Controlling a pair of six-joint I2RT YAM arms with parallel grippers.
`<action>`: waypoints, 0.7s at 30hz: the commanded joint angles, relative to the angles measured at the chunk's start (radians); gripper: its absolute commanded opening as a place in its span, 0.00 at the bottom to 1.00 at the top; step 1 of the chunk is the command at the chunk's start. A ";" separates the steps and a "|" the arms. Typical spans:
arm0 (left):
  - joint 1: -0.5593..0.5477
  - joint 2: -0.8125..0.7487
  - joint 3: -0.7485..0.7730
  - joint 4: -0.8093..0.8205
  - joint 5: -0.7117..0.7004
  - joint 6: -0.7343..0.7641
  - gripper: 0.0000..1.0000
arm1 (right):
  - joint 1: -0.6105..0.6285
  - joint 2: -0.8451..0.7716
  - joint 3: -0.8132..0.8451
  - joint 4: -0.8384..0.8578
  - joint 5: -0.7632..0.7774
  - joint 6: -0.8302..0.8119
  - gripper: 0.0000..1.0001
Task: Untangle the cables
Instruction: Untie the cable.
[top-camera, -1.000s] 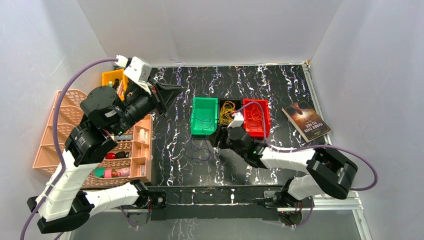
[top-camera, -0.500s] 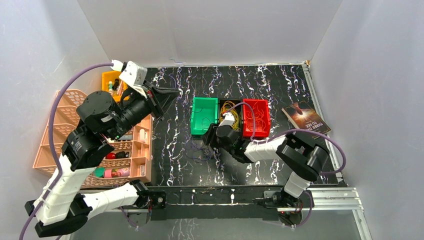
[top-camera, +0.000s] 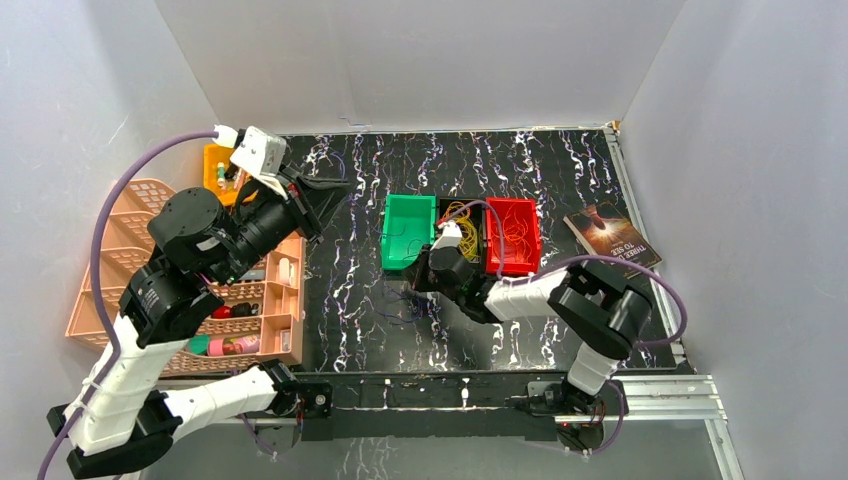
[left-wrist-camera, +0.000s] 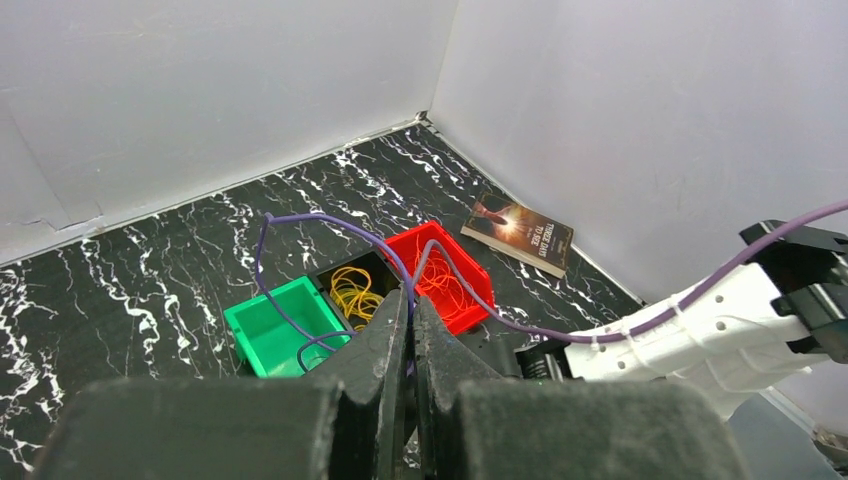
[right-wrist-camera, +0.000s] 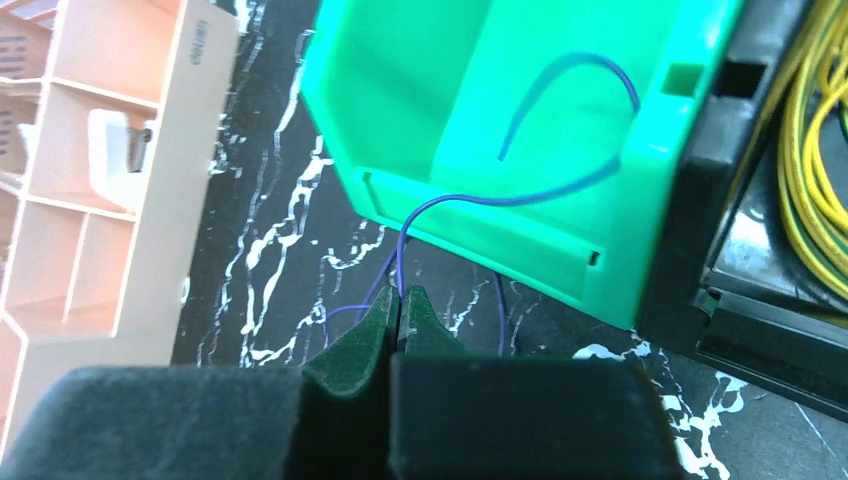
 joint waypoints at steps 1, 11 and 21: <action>-0.003 -0.007 -0.006 0.008 -0.046 -0.009 0.00 | 0.003 -0.110 -0.016 0.055 -0.041 -0.084 0.00; -0.002 0.041 -0.005 0.011 -0.022 -0.019 0.00 | 0.018 -0.430 -0.081 -0.226 -0.239 -0.236 0.00; -0.002 0.073 -0.018 0.037 -0.017 -0.018 0.00 | 0.020 -0.837 -0.228 -0.602 -0.204 -0.257 0.00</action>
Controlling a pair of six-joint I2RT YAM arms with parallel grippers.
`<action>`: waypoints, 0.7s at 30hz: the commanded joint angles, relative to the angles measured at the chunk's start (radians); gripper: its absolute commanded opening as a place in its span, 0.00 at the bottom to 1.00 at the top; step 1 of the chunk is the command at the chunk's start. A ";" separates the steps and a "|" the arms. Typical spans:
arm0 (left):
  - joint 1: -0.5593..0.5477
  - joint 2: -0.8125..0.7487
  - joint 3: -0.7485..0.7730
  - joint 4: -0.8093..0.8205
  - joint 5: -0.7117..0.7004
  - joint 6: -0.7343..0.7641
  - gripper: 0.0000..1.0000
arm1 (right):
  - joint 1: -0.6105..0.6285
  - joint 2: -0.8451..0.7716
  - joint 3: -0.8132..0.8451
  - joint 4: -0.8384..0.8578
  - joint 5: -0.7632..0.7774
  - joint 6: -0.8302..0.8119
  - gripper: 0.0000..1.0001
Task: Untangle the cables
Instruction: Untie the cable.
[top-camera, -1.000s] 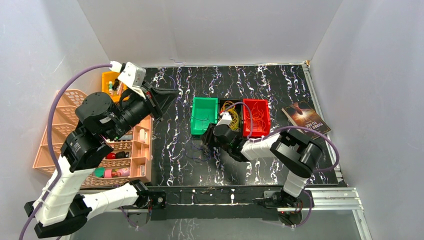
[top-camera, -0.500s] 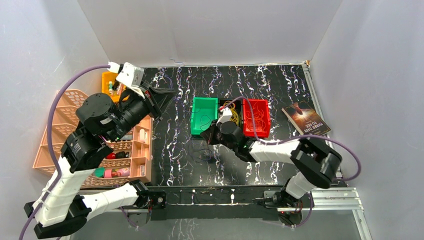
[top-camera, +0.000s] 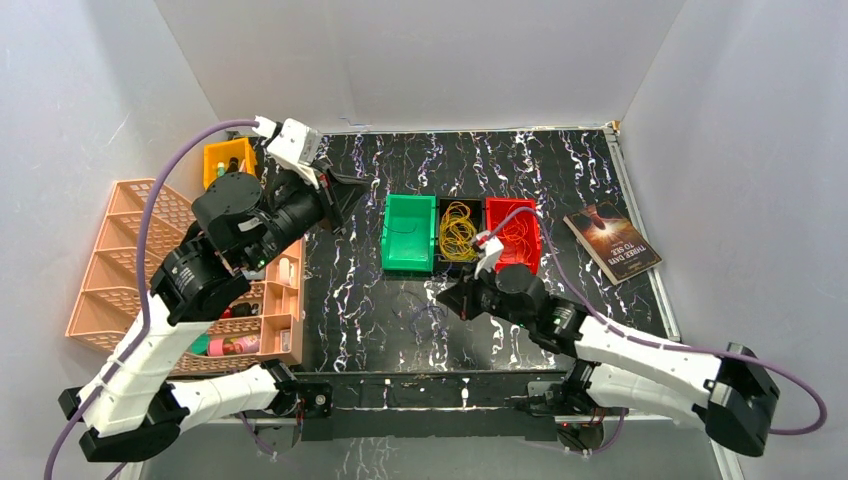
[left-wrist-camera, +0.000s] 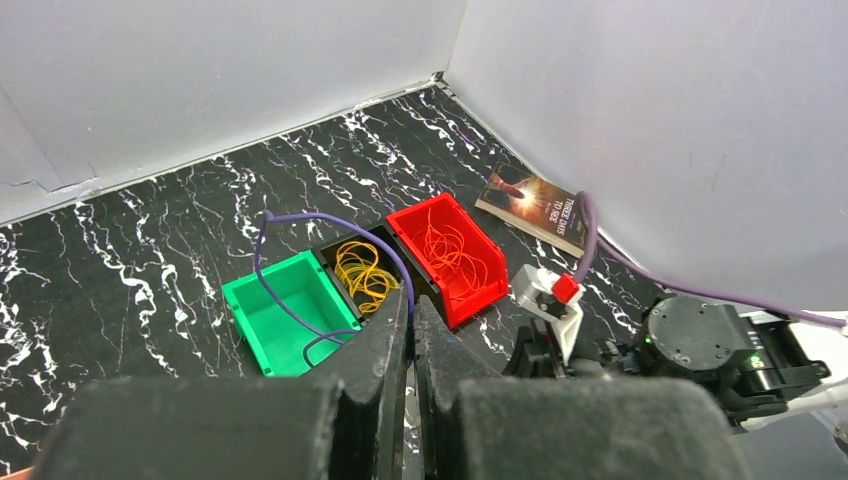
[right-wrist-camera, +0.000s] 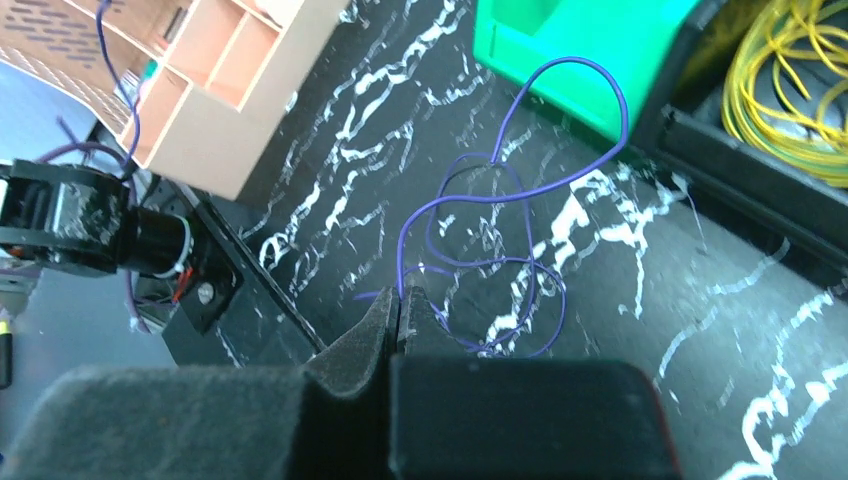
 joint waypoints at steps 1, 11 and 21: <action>-0.002 0.003 0.000 0.031 0.014 0.000 0.00 | 0.003 -0.104 -0.019 -0.220 0.041 0.007 0.00; -0.003 0.028 -0.008 0.038 0.028 0.002 0.00 | 0.003 -0.177 -0.016 -0.421 0.185 0.134 0.36; -0.003 0.088 0.009 0.026 0.063 0.008 0.00 | 0.003 -0.314 0.054 -0.418 0.345 0.014 0.52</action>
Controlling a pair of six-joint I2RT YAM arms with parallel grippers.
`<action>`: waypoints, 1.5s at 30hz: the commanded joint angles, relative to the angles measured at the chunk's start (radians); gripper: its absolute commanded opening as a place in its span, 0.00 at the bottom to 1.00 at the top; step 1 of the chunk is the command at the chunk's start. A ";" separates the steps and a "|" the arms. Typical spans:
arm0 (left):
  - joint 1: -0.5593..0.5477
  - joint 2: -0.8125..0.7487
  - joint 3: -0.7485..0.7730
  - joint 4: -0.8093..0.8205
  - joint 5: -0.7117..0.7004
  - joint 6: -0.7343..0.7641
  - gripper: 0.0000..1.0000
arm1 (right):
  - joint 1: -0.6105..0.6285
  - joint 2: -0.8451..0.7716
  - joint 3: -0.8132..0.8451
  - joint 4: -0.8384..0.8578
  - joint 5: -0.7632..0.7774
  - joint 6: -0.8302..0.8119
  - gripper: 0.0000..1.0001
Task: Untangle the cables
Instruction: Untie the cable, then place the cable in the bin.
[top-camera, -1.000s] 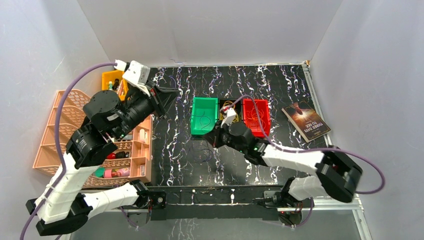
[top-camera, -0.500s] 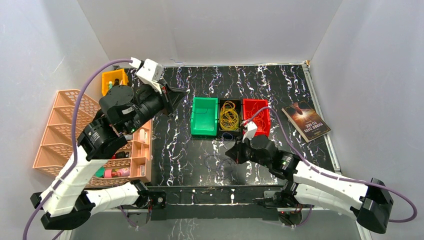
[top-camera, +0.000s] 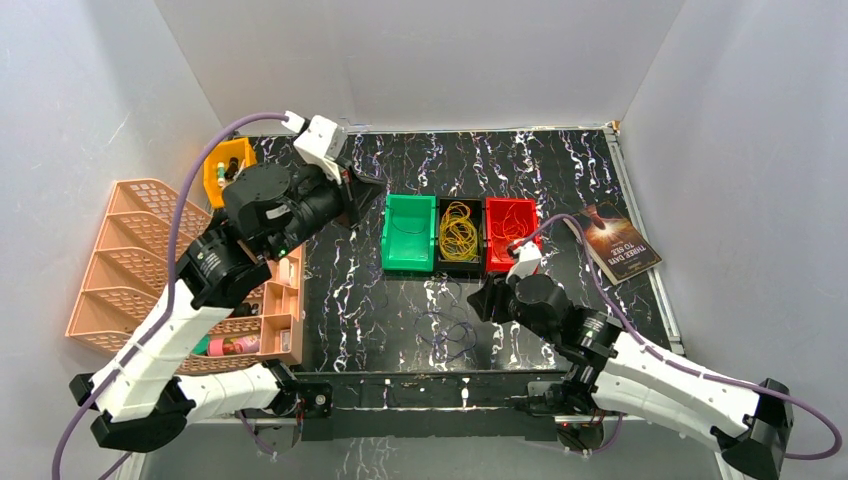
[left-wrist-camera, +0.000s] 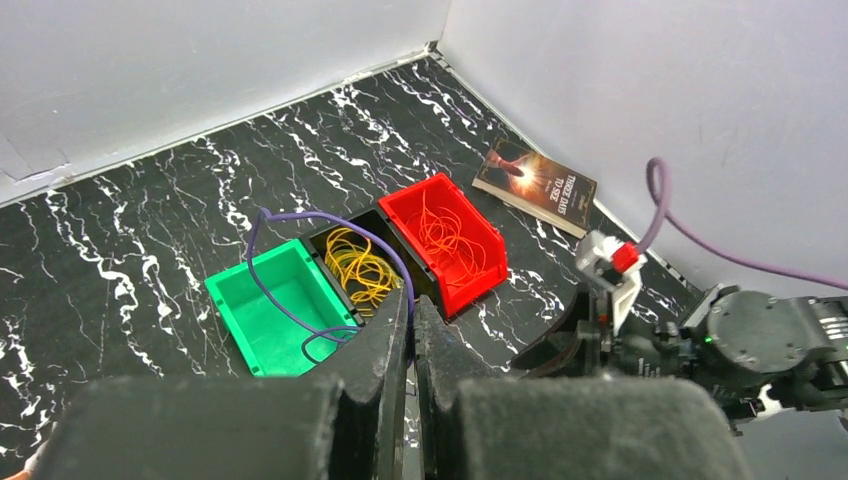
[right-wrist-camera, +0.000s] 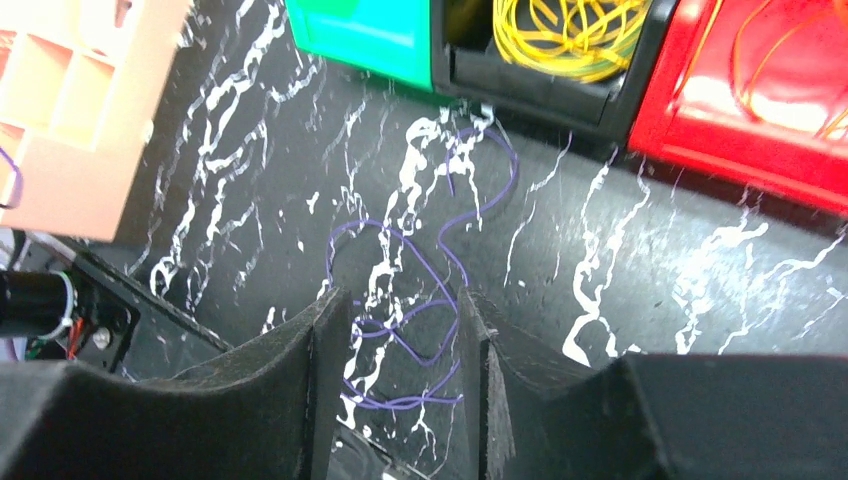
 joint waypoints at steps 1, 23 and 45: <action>-0.002 0.039 0.024 0.000 0.046 0.012 0.00 | 0.002 -0.054 0.070 0.015 0.099 -0.059 0.52; -0.002 0.221 0.100 0.044 -0.028 0.114 0.00 | 0.003 -0.069 0.034 0.045 0.086 -0.030 0.52; 0.026 0.404 0.180 0.176 -0.229 0.326 0.00 | 0.003 -0.059 0.035 0.090 0.076 -0.040 0.52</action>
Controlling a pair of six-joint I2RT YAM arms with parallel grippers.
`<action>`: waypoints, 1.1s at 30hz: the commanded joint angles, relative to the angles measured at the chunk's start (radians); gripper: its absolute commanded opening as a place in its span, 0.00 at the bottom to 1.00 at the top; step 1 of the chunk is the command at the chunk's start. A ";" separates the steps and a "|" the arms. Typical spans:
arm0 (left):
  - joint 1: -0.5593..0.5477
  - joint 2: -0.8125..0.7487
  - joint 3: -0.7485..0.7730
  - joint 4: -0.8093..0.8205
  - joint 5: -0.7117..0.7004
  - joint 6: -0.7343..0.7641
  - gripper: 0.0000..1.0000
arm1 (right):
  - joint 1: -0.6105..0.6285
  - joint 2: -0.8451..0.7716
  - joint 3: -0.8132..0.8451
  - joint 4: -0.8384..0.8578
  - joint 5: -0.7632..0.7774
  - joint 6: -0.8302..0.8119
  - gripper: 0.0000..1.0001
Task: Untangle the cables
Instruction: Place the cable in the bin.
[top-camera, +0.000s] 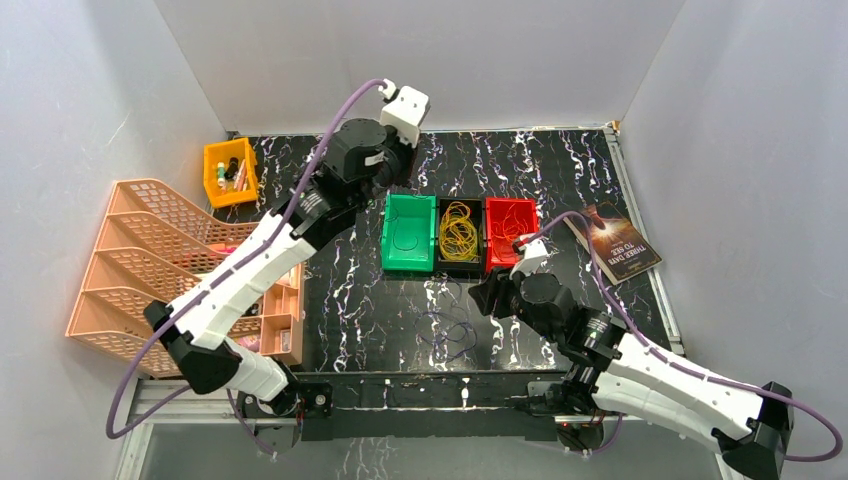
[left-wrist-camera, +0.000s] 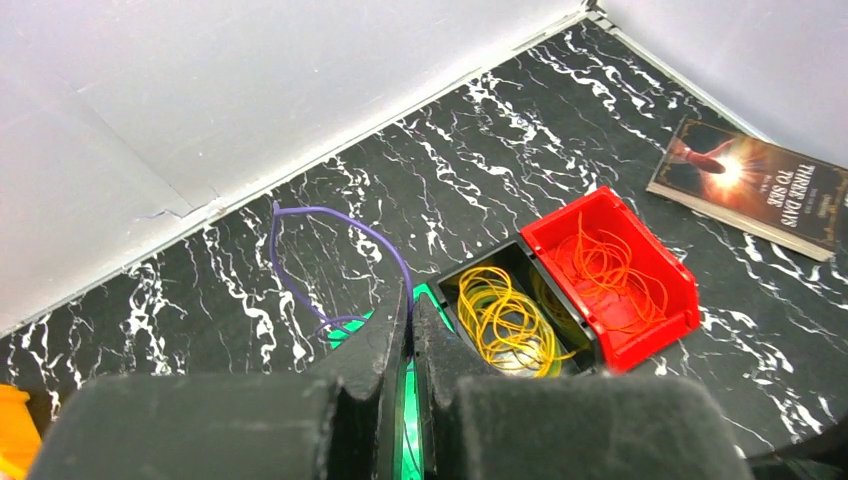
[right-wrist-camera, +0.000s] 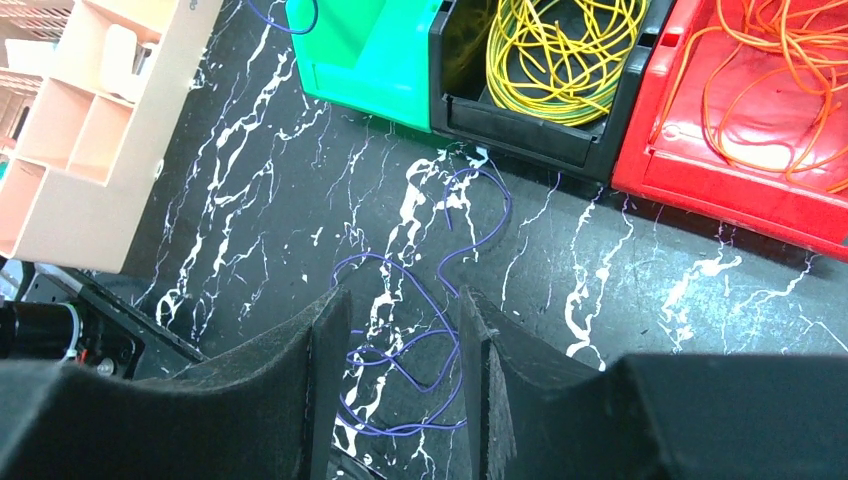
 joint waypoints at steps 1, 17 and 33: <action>0.020 0.042 0.030 0.076 -0.028 0.076 0.00 | 0.002 -0.031 0.012 0.054 0.011 -0.004 0.52; 0.118 0.134 -0.048 0.270 0.056 0.100 0.00 | 0.003 -0.096 0.008 0.002 0.040 0.000 0.51; 0.130 0.077 -0.313 0.372 0.061 0.054 0.00 | 0.003 -0.094 0.002 0.009 0.038 0.003 0.51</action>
